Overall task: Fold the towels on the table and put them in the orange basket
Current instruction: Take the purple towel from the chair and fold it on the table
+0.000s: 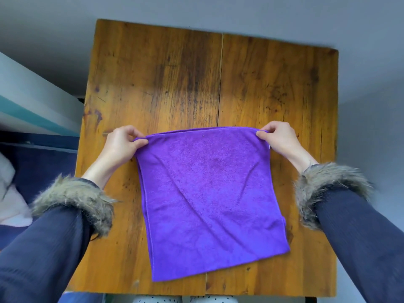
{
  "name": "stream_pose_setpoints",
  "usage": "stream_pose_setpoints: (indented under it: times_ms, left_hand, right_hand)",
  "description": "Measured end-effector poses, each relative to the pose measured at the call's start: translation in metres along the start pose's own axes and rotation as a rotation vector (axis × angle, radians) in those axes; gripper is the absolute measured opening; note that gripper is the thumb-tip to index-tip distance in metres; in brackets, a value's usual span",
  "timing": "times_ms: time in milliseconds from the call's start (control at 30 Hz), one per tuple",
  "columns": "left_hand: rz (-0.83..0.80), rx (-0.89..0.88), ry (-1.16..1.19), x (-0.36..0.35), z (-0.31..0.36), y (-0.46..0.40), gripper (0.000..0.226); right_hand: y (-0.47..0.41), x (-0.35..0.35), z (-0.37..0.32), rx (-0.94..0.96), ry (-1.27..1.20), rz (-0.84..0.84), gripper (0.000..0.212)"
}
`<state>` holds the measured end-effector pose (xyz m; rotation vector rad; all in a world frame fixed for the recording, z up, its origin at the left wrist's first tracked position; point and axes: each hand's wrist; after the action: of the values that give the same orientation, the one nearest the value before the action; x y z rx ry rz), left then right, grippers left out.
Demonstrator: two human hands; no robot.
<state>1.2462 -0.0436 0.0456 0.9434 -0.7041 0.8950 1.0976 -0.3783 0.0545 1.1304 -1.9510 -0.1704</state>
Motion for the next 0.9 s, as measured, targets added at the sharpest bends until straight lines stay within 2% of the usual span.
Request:
stream_pose_setpoints:
  times_ms: [133, 233, 467, 600, 700, 900]
  left_hand:
    - [-0.119, 0.005, 0.126, 0.022, 0.000, 0.015, 0.007]
    - [-0.136, -0.014, 0.218, 0.044, 0.005, 0.027, 0.005]
    - [-0.155, -0.086, 0.400, 0.107, 0.018, 0.057, 0.004]
    - [-0.104, -0.141, 0.551, 0.141, 0.034, 0.074, 0.005]
    - [-0.038, -0.164, 0.622, 0.169, 0.044, 0.086, 0.008]
    - [0.110, -0.240, 0.710, 0.223, 0.069, 0.112, 0.008]
  right_hand:
    - [0.022, 0.018, -0.004, -0.005, 0.008, 0.055, 0.018]
    - [0.044, 0.032, -0.014, 0.030, 0.027, 0.113, 0.014]
    - [0.108, 0.082, -0.041, 0.123, -0.139, 0.209, 0.010]
    - [0.136, 0.111, -0.072, 0.213, -0.207, 0.274, 0.017]
    - [0.155, 0.132, -0.098, 0.304, -0.261, 0.283, 0.010]
    - [0.185, 0.167, -0.140, 0.449, -0.590, 0.257, 0.012]
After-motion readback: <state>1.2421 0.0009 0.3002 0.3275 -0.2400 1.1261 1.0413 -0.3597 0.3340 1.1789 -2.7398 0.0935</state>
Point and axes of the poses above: each hand's wrist, its own y-axis away from the middle knuckle, its own x-axis out of the back of the hand, z = x × y, and after that the axes turned 10 degrees about -y, right-handed
